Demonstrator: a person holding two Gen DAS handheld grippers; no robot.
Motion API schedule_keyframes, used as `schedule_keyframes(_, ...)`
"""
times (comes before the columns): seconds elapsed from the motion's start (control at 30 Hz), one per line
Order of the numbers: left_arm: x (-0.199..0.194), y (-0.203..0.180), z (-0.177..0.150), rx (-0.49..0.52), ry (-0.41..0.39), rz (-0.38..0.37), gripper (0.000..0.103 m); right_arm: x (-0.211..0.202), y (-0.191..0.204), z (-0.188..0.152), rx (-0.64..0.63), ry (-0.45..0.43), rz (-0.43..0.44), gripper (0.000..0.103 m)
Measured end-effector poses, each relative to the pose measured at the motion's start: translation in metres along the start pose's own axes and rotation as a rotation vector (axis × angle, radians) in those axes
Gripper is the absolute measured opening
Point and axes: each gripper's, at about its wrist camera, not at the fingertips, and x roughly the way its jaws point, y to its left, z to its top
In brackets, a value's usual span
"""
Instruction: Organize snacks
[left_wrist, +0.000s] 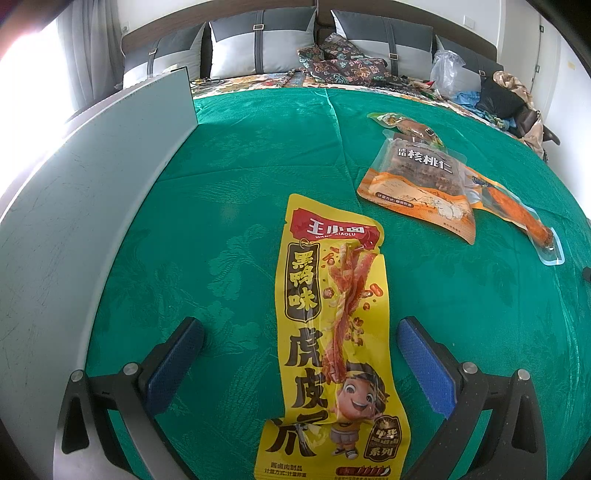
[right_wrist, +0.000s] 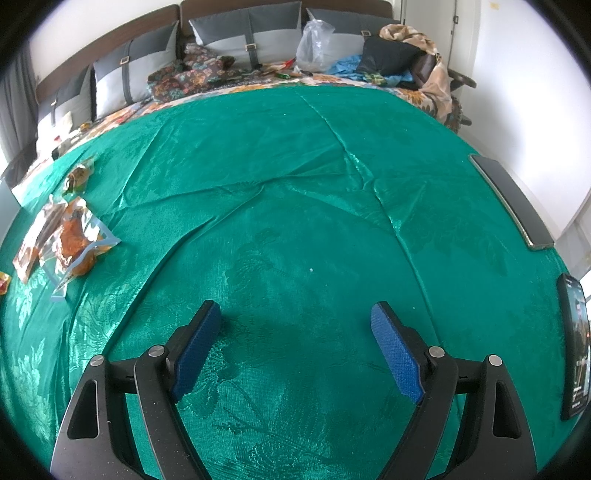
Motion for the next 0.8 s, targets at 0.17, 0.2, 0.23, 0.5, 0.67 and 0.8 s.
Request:
schedule_keyframes(0.17, 0.0, 0.0, 0.0, 0.0, 0.0, 0.0, 0.103, 0.0, 0.0, 0.0, -0.001, 0.001, -0.001, 0.086)
schedule_keyframes(0.2, 0.0, 0.0, 0.0, 0.0, 0.0, 0.001, 0.103, 0.0, 0.0, 0.0, -0.002, 0.001, -0.002, 0.086)
schedule_keyframes(0.23, 0.0, 0.0, 0.0, 0.0, 0.0, 0.001, 0.103, -0.002, 0.002, -0.002, -0.001, 0.001, -0.001, 0.087)
schedule_keyframes(0.5, -0.001, -0.001, 0.0, -0.001, 0.0, 0.001, 0.103, -0.013, 0.072, 0.039, -0.2, 0.081, 0.373, 0.086)
schedule_keyframes(0.67, -0.001, -0.001, 0.0, -0.001, 0.0, 0.002, 0.103, -0.012, 0.182, 0.048, -0.635, 0.171, 0.479, 0.085)
schedule_keyframes(0.8, -0.001, -0.001, -0.001, -0.001, 0.0, 0.002, 0.103, 0.016, 0.226, 0.043, -0.828, 0.208, 0.317, 0.085)
